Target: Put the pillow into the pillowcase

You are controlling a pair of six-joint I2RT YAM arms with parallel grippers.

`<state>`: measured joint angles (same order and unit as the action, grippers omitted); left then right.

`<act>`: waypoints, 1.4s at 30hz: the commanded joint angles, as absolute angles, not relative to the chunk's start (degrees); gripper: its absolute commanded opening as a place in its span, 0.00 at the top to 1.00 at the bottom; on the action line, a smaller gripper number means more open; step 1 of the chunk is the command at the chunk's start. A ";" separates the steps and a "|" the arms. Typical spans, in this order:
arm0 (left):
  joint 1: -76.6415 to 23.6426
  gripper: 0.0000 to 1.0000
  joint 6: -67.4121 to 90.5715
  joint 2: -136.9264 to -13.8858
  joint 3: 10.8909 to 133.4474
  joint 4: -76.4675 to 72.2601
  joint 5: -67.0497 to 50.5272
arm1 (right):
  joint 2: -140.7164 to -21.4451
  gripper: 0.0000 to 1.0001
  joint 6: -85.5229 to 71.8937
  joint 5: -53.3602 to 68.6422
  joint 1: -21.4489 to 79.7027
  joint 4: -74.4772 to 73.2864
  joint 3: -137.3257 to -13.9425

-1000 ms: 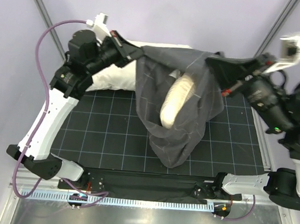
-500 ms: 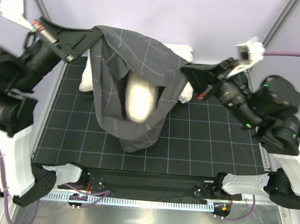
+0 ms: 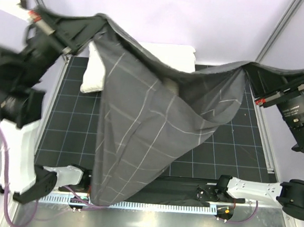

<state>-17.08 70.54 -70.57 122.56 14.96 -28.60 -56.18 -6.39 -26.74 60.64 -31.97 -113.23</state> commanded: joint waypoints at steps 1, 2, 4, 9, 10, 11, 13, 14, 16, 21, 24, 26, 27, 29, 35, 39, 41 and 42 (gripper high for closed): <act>-21.85 1.00 72.78 -76.72 120.32 8.79 -27.78 | -59.57 0.96 -0.36 -33.92 60.56 -27.94 -124.05; -23.97 1.00 71.90 -78.21 121.19 8.79 -26.73 | -60.29 0.96 1.56 -34.19 60.56 -28.82 -126.62; -30.45 1.00 69.44 -82.95 125.56 8.88 -24.10 | -63.17 0.96 3.59 -33.75 60.56 -29.09 -134.59; -36.91 1.00 72.50 -97.79 143.84 9.67 -23.11 | -67.24 0.96 10.18 -34.71 64.15 -26.73 -145.81; -37.52 1.00 75.03 -102.35 146.75 9.49 -23.38 | -67.06 0.96 11.15 -35.41 65.29 -25.41 -144.24; -37.70 1.00 75.84 -104.39 151.82 9.49 -23.64 | -66.97 0.96 12.47 -36.03 66.43 -23.40 -143.45; -37.62 0.99 76.29 -105.64 152.41 8.97 -23.91 | -67.93 0.96 15.80 -39.10 69.86 -22.42 -142.82; -37.53 1.00 74.72 -104.60 151.01 8.96 -23.65 | -68.64 0.96 16.69 -40.07 70.57 -22.76 -142.74; -36.83 1.00 72.00 -98.22 141.10 8.88 -22.68 | -70.74 0.96 17.40 -41.04 71.19 -23.81 -141.34; -26.32 0.95 69.52 -81.85 107.23 8.35 -17.23 | -72.07 0.96 12.76 -39.30 71.10 -26.02 -129.49; -19.63 0.95 63.75 -72.27 94.96 13.59 -14.79 | -72.77 0.96 5.64 -32.89 69.00 -27.06 -119.55; -16.98 0.95 59.62 -65.00 82.04 14.59 -12.75 | -74.09 0.96 -0.93 -25.63 65.50 -26.38 -111.83; -16.44 0.95 58.63 -62.52 77.48 15.02 -11.27 | -74.44 0.96 -3.58 -22.71 64.26 -25.24 -108.93; -15.39 0.95 56.35 -58.47 67.01 16.43 -10.11 | -75.67 0.96 -7.02 -16.12 62.15 -20.50 -100.49; -14.15 0.82 45.98 -42.66 54.86 29.17 7.54 | -83.31 0.96 -15.55 -7.56 63.19 -11.17 -90.09; -14.06 0.61 42.37 -36.41 55.37 35.14 20.45 | -87.27 0.96 -17.66 -5.72 64.51 -6.52 -88.95; -14.15 0.32 41.13 -35.07 56.59 38.22 26.35 | -90.15 0.95 -17.93 -3.53 65.12 -5.28 -89.21; -14.06 0.09 41.05 -34.55 57.04 39.28 27.59 | -91.22 0.88 -17.49 -0.82 65.65 -5.97 -90.86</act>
